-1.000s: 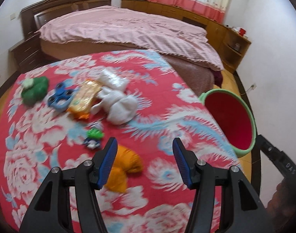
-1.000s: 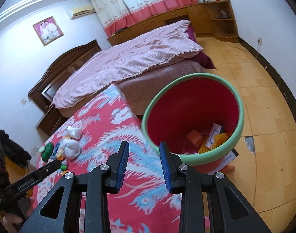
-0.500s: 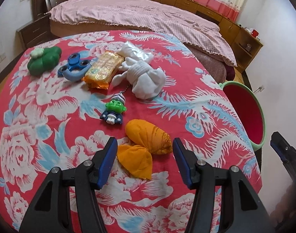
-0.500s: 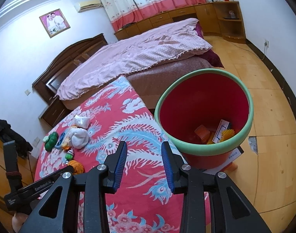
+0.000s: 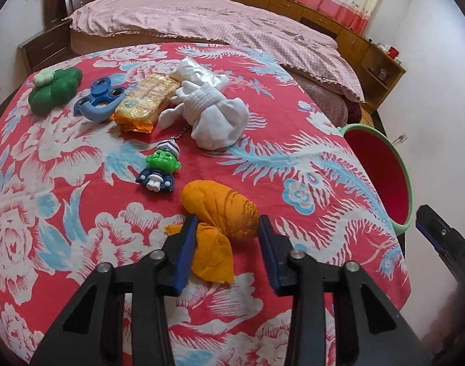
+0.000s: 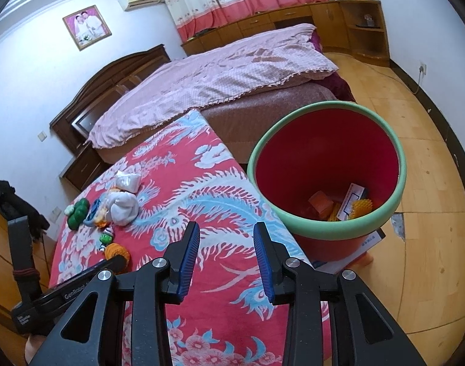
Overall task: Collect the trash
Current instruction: 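Grasp the orange cloth with the left tool and lift it, then grasp the white knotted cloth with the right tool while the left tool holds the orange cloth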
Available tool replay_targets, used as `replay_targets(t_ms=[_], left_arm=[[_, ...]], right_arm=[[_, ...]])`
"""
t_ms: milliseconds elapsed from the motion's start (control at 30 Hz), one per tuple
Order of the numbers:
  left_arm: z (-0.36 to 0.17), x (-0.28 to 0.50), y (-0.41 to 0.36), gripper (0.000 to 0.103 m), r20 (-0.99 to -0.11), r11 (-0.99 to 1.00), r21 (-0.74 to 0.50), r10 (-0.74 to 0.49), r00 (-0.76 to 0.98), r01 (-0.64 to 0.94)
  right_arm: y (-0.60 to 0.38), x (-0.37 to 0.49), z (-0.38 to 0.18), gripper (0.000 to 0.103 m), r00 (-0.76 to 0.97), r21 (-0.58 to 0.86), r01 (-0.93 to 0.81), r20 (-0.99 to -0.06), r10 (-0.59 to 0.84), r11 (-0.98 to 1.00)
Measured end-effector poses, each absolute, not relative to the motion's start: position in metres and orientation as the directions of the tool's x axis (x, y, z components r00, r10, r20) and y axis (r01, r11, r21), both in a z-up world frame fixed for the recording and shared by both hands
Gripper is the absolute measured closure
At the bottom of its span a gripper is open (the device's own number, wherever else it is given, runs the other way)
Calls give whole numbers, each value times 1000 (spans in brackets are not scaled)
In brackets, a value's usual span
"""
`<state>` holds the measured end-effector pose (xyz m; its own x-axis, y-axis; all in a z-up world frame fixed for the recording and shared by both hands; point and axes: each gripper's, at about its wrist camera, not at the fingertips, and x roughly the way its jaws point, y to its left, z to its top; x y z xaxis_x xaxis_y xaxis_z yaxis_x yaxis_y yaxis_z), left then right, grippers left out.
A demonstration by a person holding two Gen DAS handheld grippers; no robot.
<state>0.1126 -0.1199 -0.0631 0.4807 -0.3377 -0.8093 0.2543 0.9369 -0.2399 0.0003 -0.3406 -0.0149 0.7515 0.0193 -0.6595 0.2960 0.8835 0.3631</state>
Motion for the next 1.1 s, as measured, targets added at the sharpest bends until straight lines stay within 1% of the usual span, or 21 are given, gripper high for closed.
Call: replay_targets(t_ms=[100,300,667,733,767,800,1033,1067,1100], left_arm=[[-59,111,-117,68,-800,933,-245,-347,490,262],[-43,109,-103,68,-774,938,-233,-338,536,255],[-23,134,-51,68,-746,973,-191,-231,625,132],[-22,139,-41,68,-743,977,-185,-208,636,104],[-23,142,-36,68,-743,979,-182,-197,640,91],[-23,145,-30,68,-743,981,-177,-184,643,76],[-32,159,-6,68,-750,987,-162,-129,648,8],[-34,160,-4,68,-751,987,-162,-126,648,4],[-35,162,-2,68,-752,986,-166,-126,647,-2]], right_arm=[[-336,4,-15,66,748,361,283,-663,32,889],[-322,16,-13,66,743,349,247,-667,54,904],[-284,57,-11,66,725,343,145,-675,136,928],[-276,65,-11,62,720,340,124,-677,152,932],[-271,70,-12,55,716,336,112,-680,158,935],[-265,76,-12,52,710,331,100,-684,166,938],[-229,116,-23,52,663,299,24,-719,208,954],[-226,120,-25,51,655,293,20,-726,209,956],[-222,125,-27,47,649,286,15,-731,208,958]])
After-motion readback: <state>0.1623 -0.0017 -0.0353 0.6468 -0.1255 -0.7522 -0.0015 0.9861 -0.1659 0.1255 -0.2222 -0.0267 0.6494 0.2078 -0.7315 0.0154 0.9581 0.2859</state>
